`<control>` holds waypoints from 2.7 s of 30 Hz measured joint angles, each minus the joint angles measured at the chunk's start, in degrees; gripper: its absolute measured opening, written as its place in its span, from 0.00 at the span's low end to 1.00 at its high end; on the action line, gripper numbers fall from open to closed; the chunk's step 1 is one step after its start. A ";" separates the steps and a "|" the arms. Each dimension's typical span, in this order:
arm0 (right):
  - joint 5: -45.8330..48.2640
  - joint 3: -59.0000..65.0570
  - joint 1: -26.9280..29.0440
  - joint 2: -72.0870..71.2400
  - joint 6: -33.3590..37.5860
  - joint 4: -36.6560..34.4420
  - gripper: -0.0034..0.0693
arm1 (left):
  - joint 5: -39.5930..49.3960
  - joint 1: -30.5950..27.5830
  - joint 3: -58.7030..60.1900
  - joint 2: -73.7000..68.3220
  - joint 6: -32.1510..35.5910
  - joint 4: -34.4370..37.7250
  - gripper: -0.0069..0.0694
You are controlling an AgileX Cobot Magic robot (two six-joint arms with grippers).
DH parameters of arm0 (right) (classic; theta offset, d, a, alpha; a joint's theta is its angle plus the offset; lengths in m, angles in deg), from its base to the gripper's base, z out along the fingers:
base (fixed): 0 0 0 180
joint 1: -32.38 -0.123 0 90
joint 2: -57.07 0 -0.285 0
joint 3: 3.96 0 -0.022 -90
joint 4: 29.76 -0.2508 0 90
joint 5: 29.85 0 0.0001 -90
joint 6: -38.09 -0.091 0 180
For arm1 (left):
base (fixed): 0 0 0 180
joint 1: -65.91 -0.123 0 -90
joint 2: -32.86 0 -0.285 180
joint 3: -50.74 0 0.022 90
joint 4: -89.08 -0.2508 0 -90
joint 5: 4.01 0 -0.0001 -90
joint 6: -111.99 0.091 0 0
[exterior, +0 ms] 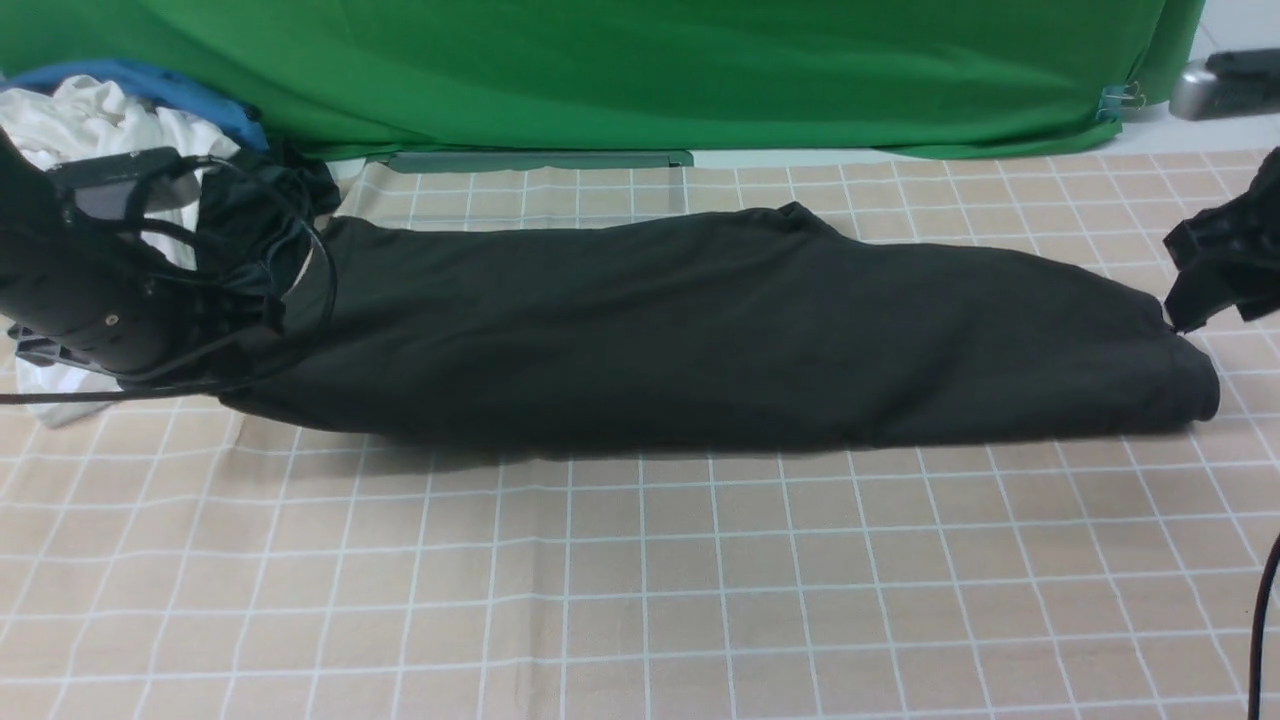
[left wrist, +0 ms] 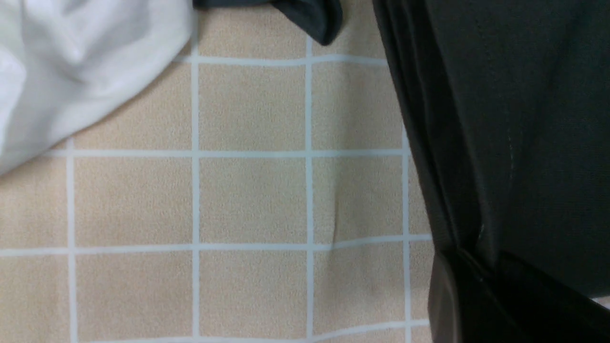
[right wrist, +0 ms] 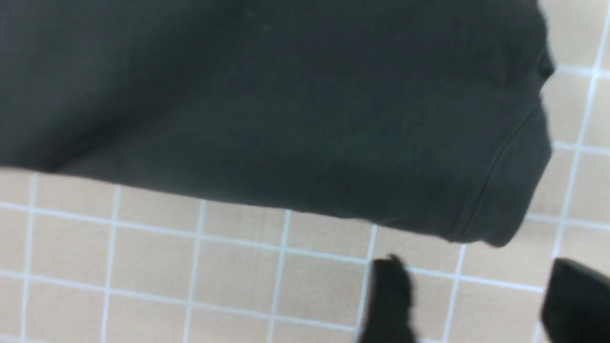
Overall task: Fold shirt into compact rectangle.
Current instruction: 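Pull the folded dark garment lengthwise by its ends to straighten it flat on the table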
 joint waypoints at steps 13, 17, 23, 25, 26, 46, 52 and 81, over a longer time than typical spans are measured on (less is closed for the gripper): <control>-7.69 0.00 2.46 13.82 -1.01 -1.70 0.73 | 1.05 0.00 0.11 0.00 -1.75 -2.28 0.11; -6.09 0.00 2.46 14.23 4.20 -3.92 0.27 | 1.13 0.00 0.11 0.26 -1.75 -1.24 0.11; 4.01 1.29 4.18 8.42 4.65 -4.05 0.16 | 3.91 0.00 1.48 5.62 -7.20 -3.73 0.11; 5.85 4.27 4.92 4.29 4.55 -3.83 0.16 | 5.62 0.00 3.90 8.91 -11.18 -6.75 0.11; 6.32 5.84 5.23 2.13 4.47 -3.55 0.16 | 6.67 0.00 5.43 10.19 -12.36 -7.60 0.11; -2.29 27.86 5.38 -8.77 -6.53 7.65 0.75 | 6.19 0.00 17.24 17.70 -14.71 -10.00 0.12; -0.53 27.28 5.38 -12.52 -7.10 7.18 0.83 | -0.42 0.00 12.51 15.91 -9.87 -2.29 0.24; -3.65 27.22 5.38 -21.97 -5.97 4.01 0.83 | -15.80 4.61 7.80 -6.14 1.65 -7.04 0.85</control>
